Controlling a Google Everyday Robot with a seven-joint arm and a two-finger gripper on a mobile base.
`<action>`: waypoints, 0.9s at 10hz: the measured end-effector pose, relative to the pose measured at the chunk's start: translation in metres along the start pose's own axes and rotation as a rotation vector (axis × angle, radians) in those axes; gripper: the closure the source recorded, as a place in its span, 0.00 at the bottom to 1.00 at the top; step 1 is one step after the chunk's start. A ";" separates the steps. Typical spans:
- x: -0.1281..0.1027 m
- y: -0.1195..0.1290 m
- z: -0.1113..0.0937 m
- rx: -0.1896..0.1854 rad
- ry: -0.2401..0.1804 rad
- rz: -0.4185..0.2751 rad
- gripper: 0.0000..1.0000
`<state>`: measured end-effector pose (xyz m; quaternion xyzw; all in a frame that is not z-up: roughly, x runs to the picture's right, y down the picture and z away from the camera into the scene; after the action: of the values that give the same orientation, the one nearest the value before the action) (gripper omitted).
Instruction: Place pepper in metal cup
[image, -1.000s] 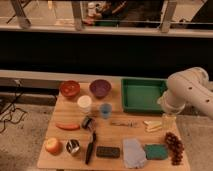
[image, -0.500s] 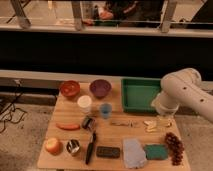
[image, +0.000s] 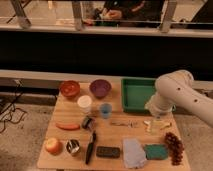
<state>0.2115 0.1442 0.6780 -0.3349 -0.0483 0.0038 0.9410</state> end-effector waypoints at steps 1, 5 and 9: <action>-0.014 -0.001 0.001 0.001 -0.021 -0.012 0.20; -0.066 -0.007 0.003 0.009 -0.090 -0.072 0.20; -0.114 0.006 0.009 -0.004 -0.139 -0.166 0.20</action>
<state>0.0973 0.1498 0.6713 -0.3305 -0.1409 -0.0512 0.9318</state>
